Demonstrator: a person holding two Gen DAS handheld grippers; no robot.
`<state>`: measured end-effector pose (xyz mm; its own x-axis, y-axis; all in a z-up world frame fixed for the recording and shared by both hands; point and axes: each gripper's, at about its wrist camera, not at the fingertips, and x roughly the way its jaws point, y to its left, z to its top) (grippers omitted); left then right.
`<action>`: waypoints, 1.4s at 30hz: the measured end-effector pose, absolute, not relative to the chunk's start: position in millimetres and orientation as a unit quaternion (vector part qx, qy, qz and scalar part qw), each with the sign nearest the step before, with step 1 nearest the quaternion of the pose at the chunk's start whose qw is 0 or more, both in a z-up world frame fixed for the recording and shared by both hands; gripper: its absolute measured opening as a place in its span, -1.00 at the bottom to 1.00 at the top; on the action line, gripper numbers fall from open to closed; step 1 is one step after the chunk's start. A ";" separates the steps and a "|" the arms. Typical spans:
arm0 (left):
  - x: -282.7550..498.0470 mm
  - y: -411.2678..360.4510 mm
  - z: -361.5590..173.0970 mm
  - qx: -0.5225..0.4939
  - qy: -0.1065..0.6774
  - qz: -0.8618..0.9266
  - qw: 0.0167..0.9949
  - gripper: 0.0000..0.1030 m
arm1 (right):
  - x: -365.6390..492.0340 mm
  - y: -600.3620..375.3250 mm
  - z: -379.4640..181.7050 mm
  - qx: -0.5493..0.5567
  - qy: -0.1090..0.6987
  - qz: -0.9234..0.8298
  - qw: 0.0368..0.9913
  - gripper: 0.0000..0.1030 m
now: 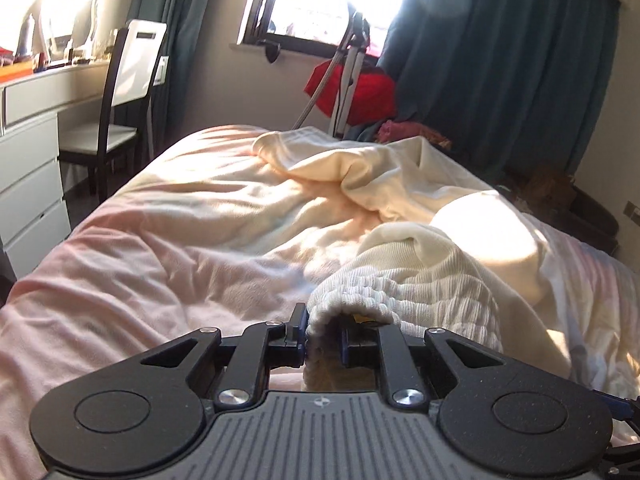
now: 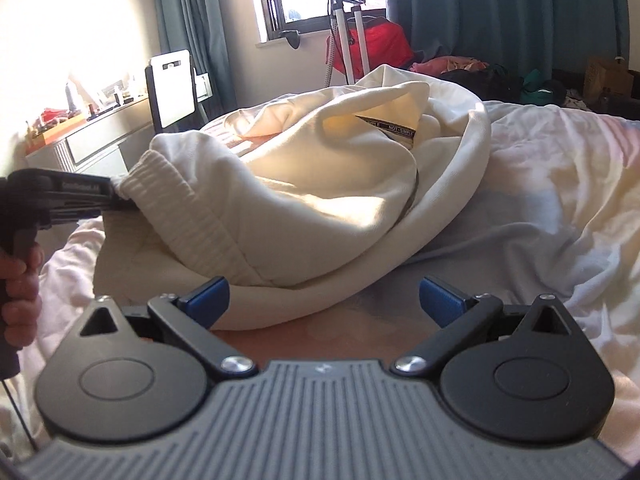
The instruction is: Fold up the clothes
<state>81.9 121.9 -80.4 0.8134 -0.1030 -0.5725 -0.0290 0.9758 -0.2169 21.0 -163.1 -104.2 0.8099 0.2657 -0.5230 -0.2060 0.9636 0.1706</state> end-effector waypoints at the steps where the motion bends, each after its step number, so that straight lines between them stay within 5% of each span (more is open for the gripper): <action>1: 85.3 124.5 -83.8 -0.112 0.310 -0.018 0.944 -0.64 | 25.0 -163.4 -106.1 0.055 0.284 0.120 0.950 1.00; 6: 87.4 129.9 -85.5 -0.135 0.325 -0.015 0.936 -0.54 | 36.0 -179.0 -109.2 0.098 0.290 0.110 0.946 1.00; 16: 27.5 134.4 -51.1 -0.196 0.299 0.029 0.933 0.16 | 22.2 -205.5 -85.1 0.137 0.253 0.087 0.954 1.00; 23: 9.0 91.8 -38.8 -0.213 0.261 -0.054 0.940 0.38 | 2.7 -225.1 -69.3 0.155 0.237 0.077 0.956 1.00; 33: 49.9 64.2 -87.8 -0.264 0.334 -0.097 0.900 0.41 | 5.8 -250.8 -75.2 0.224 0.246 0.075 0.940 1.00; 42: 65.4 64.7 -88.5 -0.347 0.267 -0.250 0.864 0.29 | 14.2 -242.3 -86.5 0.250 0.250 0.102 0.930 1.00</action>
<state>65.4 64.7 -88.5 0.7324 -0.6166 -0.2888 0.2460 0.6351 -0.7322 14.2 -242.3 -86.5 0.8548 0.3142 -0.4131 -0.0645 0.8541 0.5161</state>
